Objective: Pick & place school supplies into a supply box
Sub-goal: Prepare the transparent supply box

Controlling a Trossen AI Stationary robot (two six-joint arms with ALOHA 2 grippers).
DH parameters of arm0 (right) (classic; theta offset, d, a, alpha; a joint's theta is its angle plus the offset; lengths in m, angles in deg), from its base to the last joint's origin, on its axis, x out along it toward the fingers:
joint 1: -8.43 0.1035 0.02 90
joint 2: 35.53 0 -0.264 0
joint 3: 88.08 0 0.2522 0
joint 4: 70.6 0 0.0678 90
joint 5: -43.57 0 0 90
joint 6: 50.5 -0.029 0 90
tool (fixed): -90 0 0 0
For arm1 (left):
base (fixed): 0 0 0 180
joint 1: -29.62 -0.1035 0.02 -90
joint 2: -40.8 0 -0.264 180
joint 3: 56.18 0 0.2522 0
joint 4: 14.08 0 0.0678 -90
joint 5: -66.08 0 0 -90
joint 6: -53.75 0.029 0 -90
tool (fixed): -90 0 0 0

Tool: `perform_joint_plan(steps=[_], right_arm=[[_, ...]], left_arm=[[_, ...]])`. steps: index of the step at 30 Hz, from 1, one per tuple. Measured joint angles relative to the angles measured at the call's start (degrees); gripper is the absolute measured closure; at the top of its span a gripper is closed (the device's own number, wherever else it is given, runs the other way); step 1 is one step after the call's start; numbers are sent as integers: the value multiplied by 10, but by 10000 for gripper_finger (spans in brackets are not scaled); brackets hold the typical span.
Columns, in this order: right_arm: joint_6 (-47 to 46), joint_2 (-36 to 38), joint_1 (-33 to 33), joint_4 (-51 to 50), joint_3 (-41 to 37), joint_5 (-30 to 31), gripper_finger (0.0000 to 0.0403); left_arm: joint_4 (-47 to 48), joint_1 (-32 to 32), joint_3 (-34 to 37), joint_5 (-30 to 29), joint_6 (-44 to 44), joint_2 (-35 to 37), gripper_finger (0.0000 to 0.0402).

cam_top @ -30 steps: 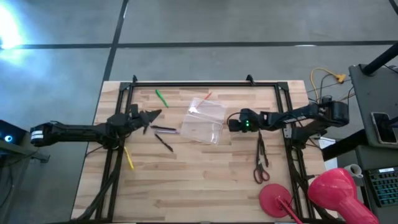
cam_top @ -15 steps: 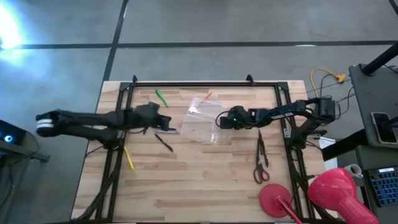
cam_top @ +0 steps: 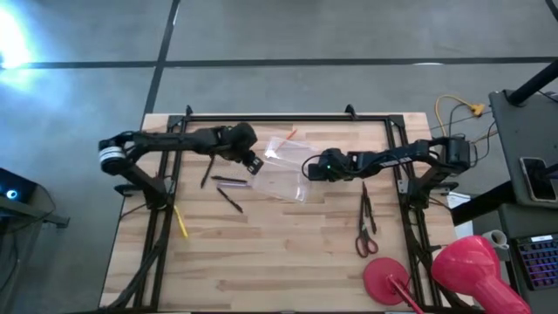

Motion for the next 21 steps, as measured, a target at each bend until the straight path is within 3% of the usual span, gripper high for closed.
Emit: perform_joint_plan(steps=[4,12,21], right_arm=[[-19,-16,0,26,0,-25,391],[-32,-66,0,131,2,-33,390],[64,-26,2,155,16,-17,390]], left_arm=[[-4,-2,2,45,18,-18,398],[-6,3,13,48,17,-19,398],[-2,1,31,37,16,-19,398]])
